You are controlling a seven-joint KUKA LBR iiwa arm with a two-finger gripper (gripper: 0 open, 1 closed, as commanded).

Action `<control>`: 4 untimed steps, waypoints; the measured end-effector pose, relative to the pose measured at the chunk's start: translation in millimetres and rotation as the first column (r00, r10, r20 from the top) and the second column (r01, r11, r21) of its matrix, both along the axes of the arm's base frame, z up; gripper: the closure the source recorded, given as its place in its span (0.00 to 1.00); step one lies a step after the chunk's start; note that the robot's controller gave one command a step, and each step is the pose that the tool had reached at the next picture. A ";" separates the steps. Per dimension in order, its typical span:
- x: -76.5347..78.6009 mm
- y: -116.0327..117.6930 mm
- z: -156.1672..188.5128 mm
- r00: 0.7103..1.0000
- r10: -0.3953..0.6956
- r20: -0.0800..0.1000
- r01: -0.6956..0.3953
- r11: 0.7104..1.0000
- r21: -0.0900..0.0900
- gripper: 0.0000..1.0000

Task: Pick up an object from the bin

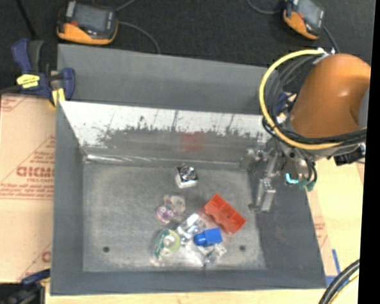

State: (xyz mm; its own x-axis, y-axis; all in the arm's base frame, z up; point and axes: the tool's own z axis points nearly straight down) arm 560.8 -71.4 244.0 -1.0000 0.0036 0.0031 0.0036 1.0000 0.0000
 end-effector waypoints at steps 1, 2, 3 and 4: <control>-42.9 -8.4 -140.5 1.000 0.008 -0.002 -0.008 1.000 0.000 0.00; -56.2 21.2 -173.5 0.996 0.093 0.012 -0.093 0.996 -0.004 0.00; -56.0 20.3 -172.4 0.995 0.097 0.012 -0.097 0.995 -0.005 1.00; -61.6 27.1 -68.7 0.995 0.100 0.013 -0.100 0.995 -0.003 1.00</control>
Offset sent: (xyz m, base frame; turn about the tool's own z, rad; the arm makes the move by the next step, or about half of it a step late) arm -0.0410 -0.0073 -0.1363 -0.0123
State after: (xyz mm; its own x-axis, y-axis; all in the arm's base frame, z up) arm 499.1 -44.3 175.3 -0.9952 -0.0969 -0.0098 -0.0969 0.9953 -0.0026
